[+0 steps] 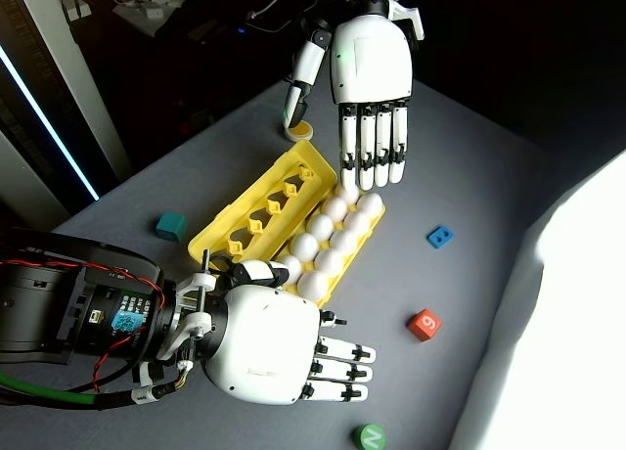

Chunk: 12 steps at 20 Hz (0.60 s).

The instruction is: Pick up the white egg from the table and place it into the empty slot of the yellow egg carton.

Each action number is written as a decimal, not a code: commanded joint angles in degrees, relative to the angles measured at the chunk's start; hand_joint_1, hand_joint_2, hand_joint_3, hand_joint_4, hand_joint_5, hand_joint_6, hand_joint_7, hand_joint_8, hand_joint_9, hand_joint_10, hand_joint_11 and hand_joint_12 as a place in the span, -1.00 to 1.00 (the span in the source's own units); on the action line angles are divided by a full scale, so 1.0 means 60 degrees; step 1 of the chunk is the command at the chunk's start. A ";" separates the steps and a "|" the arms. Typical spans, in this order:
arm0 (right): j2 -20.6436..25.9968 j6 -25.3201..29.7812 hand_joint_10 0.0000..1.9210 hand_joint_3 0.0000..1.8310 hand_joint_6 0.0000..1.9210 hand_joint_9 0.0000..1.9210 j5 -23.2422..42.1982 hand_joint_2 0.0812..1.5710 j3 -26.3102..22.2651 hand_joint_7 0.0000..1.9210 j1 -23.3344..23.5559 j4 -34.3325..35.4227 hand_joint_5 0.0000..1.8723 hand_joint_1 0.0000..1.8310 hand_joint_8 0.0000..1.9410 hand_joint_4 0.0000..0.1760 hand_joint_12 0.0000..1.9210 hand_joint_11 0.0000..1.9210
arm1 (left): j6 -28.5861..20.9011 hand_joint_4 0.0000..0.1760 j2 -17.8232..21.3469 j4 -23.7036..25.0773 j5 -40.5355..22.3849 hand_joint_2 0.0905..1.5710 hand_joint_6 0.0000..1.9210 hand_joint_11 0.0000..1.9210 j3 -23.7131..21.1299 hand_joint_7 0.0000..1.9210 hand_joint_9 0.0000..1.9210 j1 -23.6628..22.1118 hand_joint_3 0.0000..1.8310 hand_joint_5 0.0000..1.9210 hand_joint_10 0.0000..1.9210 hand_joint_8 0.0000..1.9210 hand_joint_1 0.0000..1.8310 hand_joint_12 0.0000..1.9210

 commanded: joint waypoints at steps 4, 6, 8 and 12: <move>0.0311 0.0026 -1.00 -1.00 -1.00 -1.00 0.0750 0.14 -0.0005 -1.00 0.0220 0.0026 -0.29 -0.34 -1.00 0.51 -1.00 -1.00 | 0.0004 -1.00 -0.0021 -0.0048 0.0692 0.51 -1.00 -1.00 -0.0001 -0.84 -0.85 -0.0089 -1.00 -0.85 -1.00 -1.00 -1.00 -0.66; 0.0788 -0.0027 -1.00 -1.00 -1.00 -1.00 0.0751 0.10 -0.0339 -1.00 0.0266 0.0006 -0.33 -0.49 -1.00 0.94 -1.00 -1.00 | 0.0004 -1.00 -0.0021 -0.0048 0.0685 0.52 -1.00 -1.00 0.0008 -0.83 -0.85 -0.0089 -1.00 -0.85 -1.00 -1.00 -1.00 -0.67; 0.1401 -0.0027 -1.00 -1.00 -1.00 -1.00 0.0854 0.07 -0.0955 -1.00 0.0263 -0.0397 -0.33 -0.47 -1.00 0.99 -1.00 -1.00 | 0.0004 -1.00 -0.0019 -0.0048 0.0685 0.52 -1.00 -1.00 0.0010 -0.82 -0.84 -0.0084 -1.00 -0.84 -1.00 -1.00 -1.00 -0.64; 0.2757 -0.0036 -1.00 -1.00 -1.00 -1.00 0.1078 0.05 -0.2400 -1.00 0.0195 -0.0539 -0.41 -0.56 -1.00 1.00 -1.00 -1.00 | 0.0004 -1.00 -0.0002 -0.0048 0.0660 0.52 -1.00 -1.00 0.0015 -0.84 -0.87 -0.0084 -1.00 -0.85 -1.00 -0.99 -1.00 -0.72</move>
